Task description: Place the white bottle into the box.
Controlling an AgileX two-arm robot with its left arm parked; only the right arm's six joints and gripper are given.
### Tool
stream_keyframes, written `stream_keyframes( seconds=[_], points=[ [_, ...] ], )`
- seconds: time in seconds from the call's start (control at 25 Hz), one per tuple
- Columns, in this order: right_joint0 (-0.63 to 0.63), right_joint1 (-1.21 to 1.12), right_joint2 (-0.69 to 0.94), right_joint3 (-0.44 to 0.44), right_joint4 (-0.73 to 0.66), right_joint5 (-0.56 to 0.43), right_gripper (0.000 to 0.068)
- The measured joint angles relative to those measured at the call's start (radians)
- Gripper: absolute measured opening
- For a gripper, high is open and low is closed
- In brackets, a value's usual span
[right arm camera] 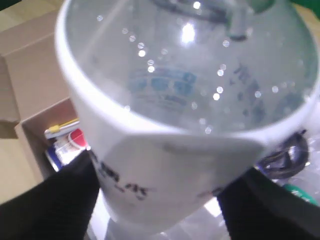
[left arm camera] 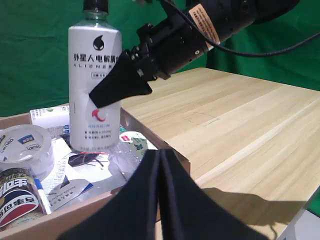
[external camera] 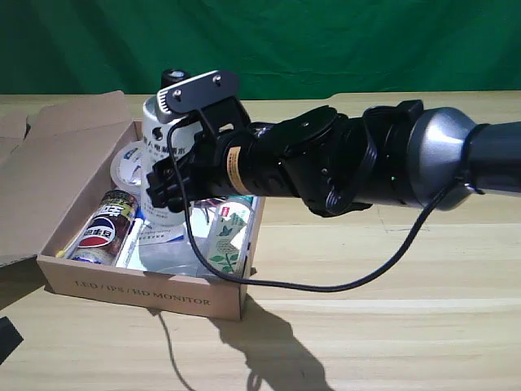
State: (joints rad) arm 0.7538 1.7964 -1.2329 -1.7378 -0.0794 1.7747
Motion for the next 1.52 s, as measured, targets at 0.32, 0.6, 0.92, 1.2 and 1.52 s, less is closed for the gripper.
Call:
stream_keyframes(
  seconds=[0.32,0.6,0.92,1.2,1.52],
  points=[
    [-0.001,0.057,0.0,-0.012,-0.151,0.041,0.0572],
    [-0.001,0.047,0.0,-0.011,-0.116,0.043,0.068],
    [-0.001,-0.129,0.0,-0.008,0.091,0.012,0.067],
    [-0.001,-0.379,0.0,0.008,0.348,-0.126,0.0454],
    [-0.001,-0.617,0.081,0.023,0.433,-0.261,0.0021]
  ],
)
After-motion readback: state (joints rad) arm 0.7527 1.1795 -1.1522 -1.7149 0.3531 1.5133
